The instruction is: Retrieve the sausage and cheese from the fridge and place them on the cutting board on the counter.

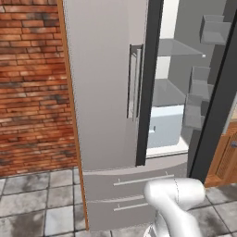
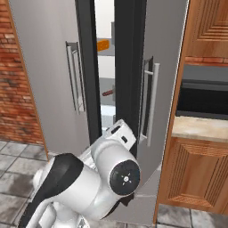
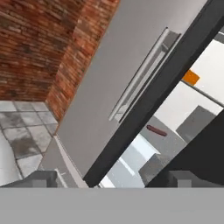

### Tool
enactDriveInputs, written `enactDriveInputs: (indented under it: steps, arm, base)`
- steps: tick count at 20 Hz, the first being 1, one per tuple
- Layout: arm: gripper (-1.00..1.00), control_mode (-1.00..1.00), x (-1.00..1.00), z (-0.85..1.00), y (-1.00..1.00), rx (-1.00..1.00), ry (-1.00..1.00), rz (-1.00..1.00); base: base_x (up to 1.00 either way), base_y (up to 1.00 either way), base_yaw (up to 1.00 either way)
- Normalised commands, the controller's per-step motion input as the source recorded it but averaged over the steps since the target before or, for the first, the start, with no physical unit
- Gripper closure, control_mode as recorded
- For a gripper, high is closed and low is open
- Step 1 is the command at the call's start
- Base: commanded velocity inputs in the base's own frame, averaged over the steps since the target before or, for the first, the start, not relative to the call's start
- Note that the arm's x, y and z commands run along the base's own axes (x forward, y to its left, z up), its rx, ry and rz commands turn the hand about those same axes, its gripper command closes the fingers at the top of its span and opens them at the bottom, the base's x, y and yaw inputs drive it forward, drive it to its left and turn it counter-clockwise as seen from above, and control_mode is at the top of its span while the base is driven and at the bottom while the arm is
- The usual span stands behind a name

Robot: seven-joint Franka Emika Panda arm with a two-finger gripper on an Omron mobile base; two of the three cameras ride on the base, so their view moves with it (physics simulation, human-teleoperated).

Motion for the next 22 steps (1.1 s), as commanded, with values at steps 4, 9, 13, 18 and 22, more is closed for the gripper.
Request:
enactDriveInputs:
  steps: [4,9,13,18,22]
  arm:
    - [-1.00,-1.00,0.18,-0.05,0.92,-0.25,0.19,-0.29]
    - [-1.00,-1.00,0.66,-0.12,0.87,-0.25,0.05,-0.33]
    - [-1.00,-1.00,0.32,-0.05,0.82,-0.17,0.01,-0.44]
    - [-1.00,-1.00,0.18,0.00,0.30,-0.09,0.03,-0.41]
    - [-1.00,-1.00,0.16,-0.01,-0.20,-0.05,-0.01,-0.31]
  base:
    - [0.00,0.00,0.00]
    - [0.00,0.00,0.00]
    - [0.00,0.00,0.00]
    - [0.00,0.00,0.00]
    - [0.00,0.00,0.00]
